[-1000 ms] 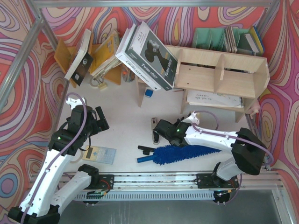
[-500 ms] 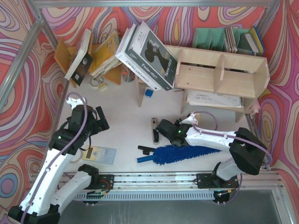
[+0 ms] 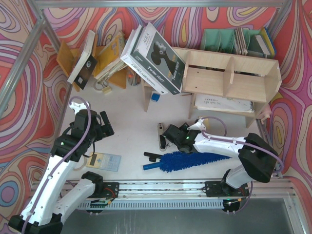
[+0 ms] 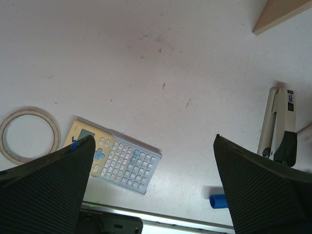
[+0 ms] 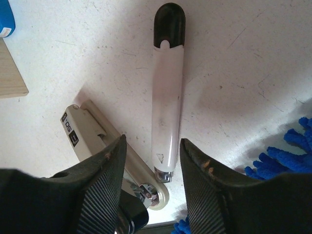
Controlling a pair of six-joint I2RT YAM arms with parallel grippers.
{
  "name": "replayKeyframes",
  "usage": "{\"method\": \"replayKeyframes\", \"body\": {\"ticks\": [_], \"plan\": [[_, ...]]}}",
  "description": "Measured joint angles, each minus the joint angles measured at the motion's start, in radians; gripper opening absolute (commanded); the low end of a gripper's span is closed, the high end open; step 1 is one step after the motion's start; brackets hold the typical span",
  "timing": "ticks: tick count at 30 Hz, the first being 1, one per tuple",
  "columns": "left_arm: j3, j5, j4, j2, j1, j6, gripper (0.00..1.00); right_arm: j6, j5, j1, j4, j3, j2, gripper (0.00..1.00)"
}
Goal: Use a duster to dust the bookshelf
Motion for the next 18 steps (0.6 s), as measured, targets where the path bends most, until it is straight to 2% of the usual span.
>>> {"method": "replayKeyframes", "body": {"ticks": [9, 16, 18], "plan": [[0.0, 0.0, 0.0, 0.0, 0.0, 0.0, 0.99, 0.043, -0.003, 0.0, -0.063, 0.0, -0.032, 0.7], [0.0, 0.0, 0.0, 0.0, 0.0, 0.0, 0.99, 0.174, -0.013, 0.002, -0.282, 0.029, -0.071, 0.74], [0.0, 0.0, 0.0, 0.0, 0.0, 0.0, 0.98, 0.219, -0.019, 0.003, -0.348, 0.031, -0.097, 0.8]]}}
